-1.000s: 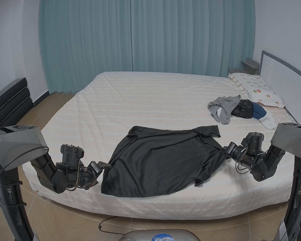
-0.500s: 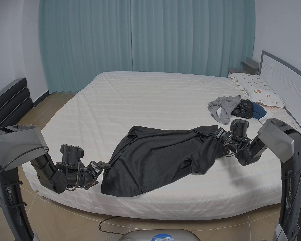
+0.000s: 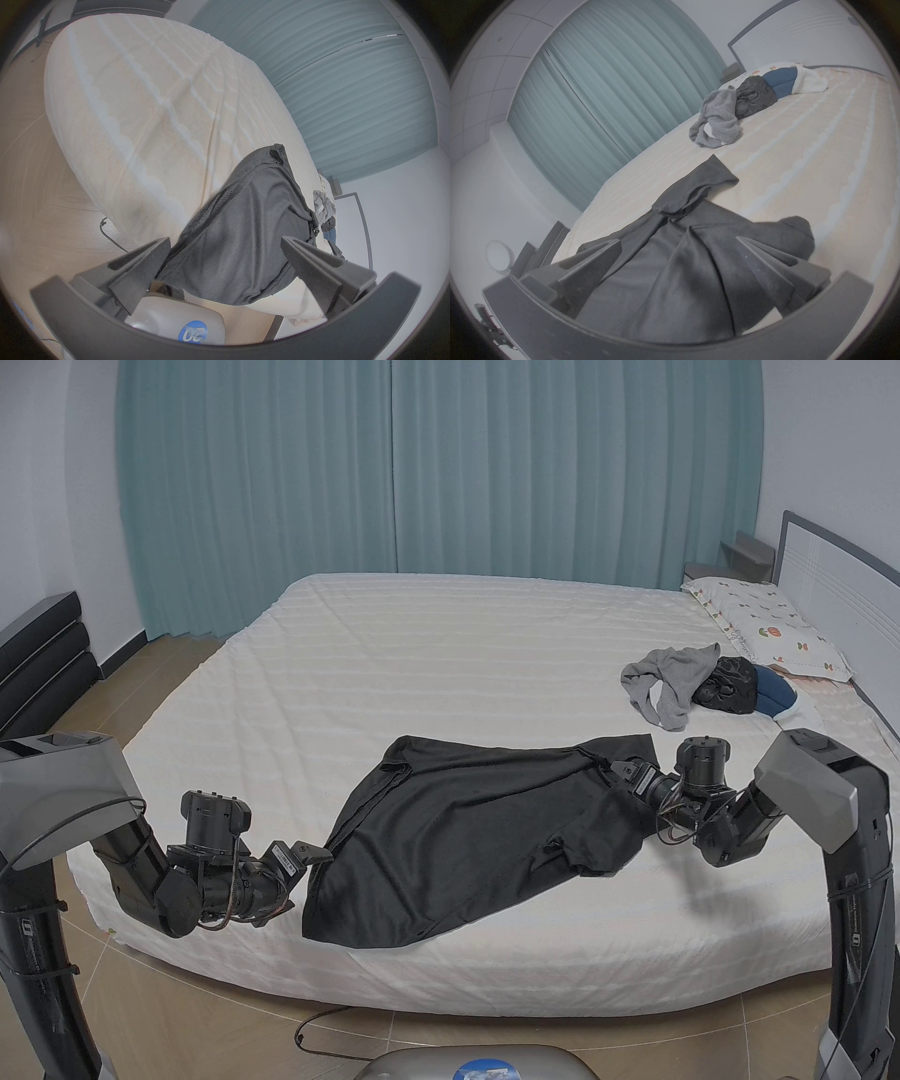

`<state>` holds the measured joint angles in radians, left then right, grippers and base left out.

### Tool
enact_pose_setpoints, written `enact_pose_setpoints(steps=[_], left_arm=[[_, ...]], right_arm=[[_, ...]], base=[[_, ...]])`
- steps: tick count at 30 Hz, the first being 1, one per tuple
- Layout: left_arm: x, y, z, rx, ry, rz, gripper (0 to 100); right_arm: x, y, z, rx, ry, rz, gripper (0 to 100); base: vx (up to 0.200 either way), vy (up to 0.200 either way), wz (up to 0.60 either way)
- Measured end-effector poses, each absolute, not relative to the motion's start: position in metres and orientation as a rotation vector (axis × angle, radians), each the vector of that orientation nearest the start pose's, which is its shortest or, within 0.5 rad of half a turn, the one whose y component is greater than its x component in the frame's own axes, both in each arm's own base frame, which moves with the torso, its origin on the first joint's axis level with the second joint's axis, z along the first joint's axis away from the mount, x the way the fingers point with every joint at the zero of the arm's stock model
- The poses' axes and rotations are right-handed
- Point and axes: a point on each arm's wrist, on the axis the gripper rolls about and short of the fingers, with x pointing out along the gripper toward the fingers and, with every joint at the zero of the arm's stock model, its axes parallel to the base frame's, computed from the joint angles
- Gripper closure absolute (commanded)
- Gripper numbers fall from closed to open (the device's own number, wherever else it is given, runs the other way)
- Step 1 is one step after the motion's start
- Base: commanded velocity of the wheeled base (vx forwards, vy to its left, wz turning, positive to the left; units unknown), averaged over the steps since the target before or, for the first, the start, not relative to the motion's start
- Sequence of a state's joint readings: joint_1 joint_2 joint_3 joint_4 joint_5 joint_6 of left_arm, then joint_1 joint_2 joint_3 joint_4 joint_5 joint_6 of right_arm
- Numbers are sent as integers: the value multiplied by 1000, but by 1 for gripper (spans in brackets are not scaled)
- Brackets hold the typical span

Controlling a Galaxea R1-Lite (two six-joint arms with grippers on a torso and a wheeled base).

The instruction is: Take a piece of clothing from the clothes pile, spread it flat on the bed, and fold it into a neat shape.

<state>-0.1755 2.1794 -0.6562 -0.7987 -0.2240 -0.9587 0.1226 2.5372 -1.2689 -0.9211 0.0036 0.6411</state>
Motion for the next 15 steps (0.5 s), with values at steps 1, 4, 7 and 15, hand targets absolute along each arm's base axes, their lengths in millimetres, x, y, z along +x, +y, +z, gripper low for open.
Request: enact_pose_setpoints(steps=[1, 4, 7, 15], left_arm=[[326, -63, 8, -920, 855, -2, 0], [326, -63, 8, -921, 855, -2, 0], [326, -63, 8, -921, 855, -2, 0], [326, -63, 8, -922, 854, -2, 0]], right_arm=[[459, 54, -5, 619, 388, 24, 0], [444, 47, 1, 632, 432, 59, 0], [426, 41, 5, 646, 485, 93, 0], [386, 41, -1, 679, 646, 210, 0]], base=[[0, 0, 0], [0, 0, 0], [0, 0, 0], [0, 0, 0]])
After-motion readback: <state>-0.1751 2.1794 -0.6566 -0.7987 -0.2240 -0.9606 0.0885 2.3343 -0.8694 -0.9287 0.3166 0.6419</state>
